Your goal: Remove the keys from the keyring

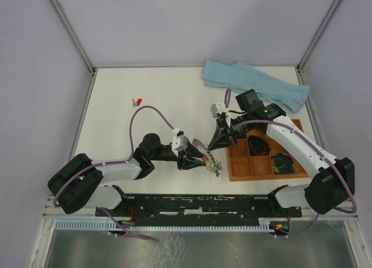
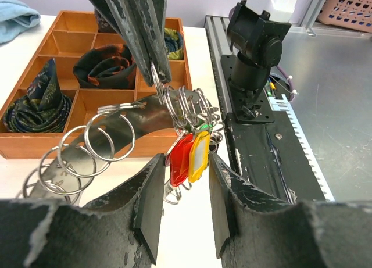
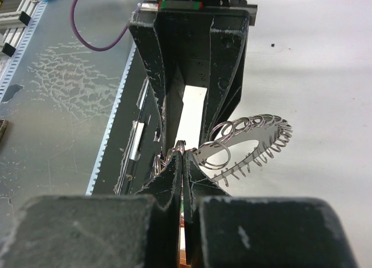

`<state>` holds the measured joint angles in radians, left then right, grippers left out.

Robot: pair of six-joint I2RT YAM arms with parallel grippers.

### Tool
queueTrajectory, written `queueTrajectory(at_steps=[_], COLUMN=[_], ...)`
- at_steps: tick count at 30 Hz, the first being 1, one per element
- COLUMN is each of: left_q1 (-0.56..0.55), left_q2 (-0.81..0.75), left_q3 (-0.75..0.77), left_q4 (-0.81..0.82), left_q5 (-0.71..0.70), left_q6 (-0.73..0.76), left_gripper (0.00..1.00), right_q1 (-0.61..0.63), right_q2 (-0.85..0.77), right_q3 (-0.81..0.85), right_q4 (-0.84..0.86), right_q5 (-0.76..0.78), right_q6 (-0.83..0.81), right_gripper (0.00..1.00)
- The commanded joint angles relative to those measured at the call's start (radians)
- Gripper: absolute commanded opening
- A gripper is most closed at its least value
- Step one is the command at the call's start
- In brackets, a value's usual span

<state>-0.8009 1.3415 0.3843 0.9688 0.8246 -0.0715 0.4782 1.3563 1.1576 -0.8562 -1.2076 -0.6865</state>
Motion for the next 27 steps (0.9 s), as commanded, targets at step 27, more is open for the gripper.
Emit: queueTrajectory(at_steps=[27], left_q1=[0.016], left_q2=[0.012], left_q3=[0.051], left_q4=[0.047], left_q5=[0.061], left_q6=[-0.114], left_gripper=[0.30], right_q1=[0.040], right_q2=[0.010], right_q3=[0.052], right_q4=[-0.024], right_q5=[-0.029], right_q6=[-0.050], right_gripper=[0.01])
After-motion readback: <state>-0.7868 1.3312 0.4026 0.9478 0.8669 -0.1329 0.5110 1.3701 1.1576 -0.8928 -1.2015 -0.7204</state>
